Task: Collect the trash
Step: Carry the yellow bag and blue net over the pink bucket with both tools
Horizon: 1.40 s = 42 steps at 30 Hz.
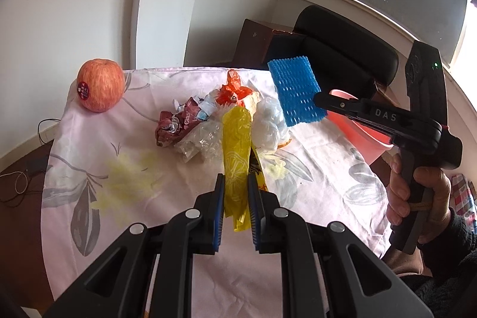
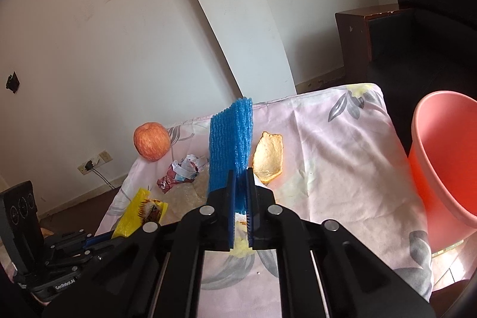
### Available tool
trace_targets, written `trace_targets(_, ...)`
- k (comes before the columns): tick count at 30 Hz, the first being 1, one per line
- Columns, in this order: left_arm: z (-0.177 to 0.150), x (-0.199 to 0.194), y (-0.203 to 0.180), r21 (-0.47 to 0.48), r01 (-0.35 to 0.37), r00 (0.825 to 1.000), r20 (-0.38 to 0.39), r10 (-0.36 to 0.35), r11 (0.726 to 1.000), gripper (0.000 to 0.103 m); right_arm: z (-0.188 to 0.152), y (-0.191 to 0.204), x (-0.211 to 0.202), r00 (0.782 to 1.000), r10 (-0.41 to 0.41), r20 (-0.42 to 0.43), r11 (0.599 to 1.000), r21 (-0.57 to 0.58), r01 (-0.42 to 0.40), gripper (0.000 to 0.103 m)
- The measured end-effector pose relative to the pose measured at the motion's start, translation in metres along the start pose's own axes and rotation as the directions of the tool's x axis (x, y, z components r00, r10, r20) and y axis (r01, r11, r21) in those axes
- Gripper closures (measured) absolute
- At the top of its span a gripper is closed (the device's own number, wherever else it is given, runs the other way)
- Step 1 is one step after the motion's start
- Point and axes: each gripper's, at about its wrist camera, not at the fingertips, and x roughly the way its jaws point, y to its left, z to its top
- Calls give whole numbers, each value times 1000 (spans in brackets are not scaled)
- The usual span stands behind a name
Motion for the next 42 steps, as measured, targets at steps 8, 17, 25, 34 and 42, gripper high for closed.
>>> trace_targets(8,15,-4,-14,-17,0,998,61,1,1000,89,-2,-11,-32,998,-40,56,999,24,39,97)
trace_targets(17,33,0,-41,9,32,995,99,-33,999,89,-4,-41,-64,988,-108,108,992,82,99,97)
trace_targets(25,47,9,-72,53,63,992,104,-68,997,89,-7,-76,-88,974,-168,149,977,159,144,97)
trace_targets(34,62,34,-113,115,104,991,77,-113,988,89,-10,-118,-110,951,-243,193,951,242,194,97)
trace_targets(42,78,67,-160,179,139,988,40,-149,974,89,-19,-154,-128,925,-310,220,921,311,234,97)
